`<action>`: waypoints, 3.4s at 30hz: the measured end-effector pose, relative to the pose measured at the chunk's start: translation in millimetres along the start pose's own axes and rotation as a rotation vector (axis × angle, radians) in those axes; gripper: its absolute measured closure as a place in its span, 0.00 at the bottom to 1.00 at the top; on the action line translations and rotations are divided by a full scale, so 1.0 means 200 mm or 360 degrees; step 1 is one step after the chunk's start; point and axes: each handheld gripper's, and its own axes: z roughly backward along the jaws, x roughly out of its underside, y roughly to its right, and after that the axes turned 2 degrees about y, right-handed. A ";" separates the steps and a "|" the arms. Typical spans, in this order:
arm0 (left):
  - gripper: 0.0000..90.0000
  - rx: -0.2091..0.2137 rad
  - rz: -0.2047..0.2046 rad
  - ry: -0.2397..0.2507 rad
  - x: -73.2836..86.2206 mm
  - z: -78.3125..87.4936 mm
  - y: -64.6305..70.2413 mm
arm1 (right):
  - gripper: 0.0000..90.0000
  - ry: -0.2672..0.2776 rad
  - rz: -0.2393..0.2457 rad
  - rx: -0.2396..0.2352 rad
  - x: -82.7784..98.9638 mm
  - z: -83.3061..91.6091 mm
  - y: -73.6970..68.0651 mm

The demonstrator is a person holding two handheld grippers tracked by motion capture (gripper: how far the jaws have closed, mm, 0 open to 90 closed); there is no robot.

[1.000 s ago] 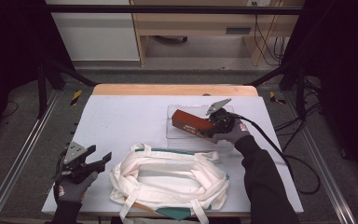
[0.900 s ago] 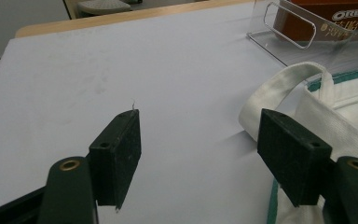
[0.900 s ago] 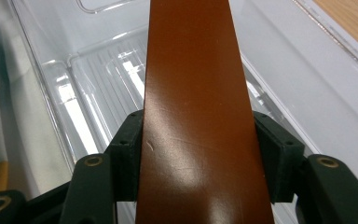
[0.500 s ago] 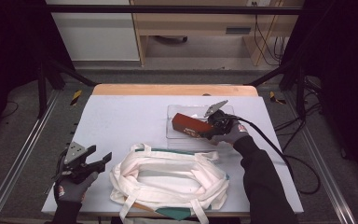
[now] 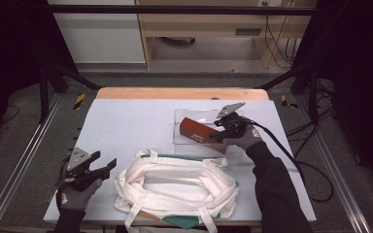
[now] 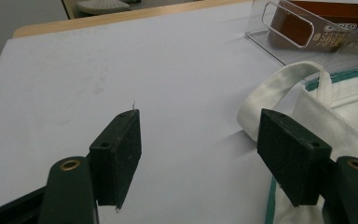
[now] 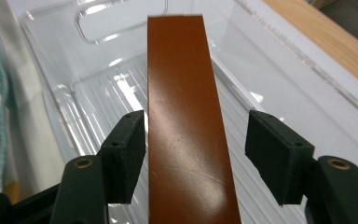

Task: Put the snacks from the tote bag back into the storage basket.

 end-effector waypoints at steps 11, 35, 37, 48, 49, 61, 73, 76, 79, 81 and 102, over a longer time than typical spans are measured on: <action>0.32 -0.0016 -0.0002 0.0009 0.00 0.00 0.00 | 0.83 0.0064 -0.0138 0.0100 0.01 0.14 -0.09; 0.33 -0.0010 -0.0002 0.0003 0.00 0.00 0.00 | 1.00 -0.0184 -0.0192 0.0048 0.05 -0.01 -0.12; 0.33 -0.0010 -0.0002 0.0002 0.00 0.00 0.00 | 1.00 -0.0190 -0.0201 0.0084 0.05 -0.01 -0.11; 0.33 -0.0003 -0.0007 -0.0003 0.00 0.00 0.01 | 0.98 -0.0125 -0.0252 0.0122 0.08 0.01 -0.10; 0.33 -0.0004 -0.0010 -0.0004 0.00 0.00 0.01 | 0.98 -0.0118 -0.0264 0.0119 0.07 0.01 -0.10; 0.33 0.0002 -0.0012 -0.0005 0.00 0.00 0.01 | 1.00 -0.0012 -0.0225 0.0093 0.05 -0.04 -0.16; 0.33 0.0002 -0.0009 -0.0006 0.00 0.00 0.01 | 1.00 0.0013 -0.0197 0.0118 0.06 -0.08 -0.17; 0.33 0.0002 -0.0013 -0.0008 0.00 0.00 0.01 | 1.00 0.0027 -0.0210 0.0113 0.05 -0.08 -0.16; 0.33 0.0002 -0.0013 -0.0006 0.00 0.00 0.01 | 1.00 0.0043 -0.0200 0.0121 0.05 -0.08 -0.16; 0.33 0.0003 -0.0010 -0.0008 0.00 0.00 0.01 | 1.00 0.0047 -0.0194 0.0127 0.06 -0.09 -0.16; 0.33 0.0007 -0.0004 0.0008 0.00 0.00 0.01 | 0.48 0.0321 -0.0270 0.0387 0.11 0.24 -0.16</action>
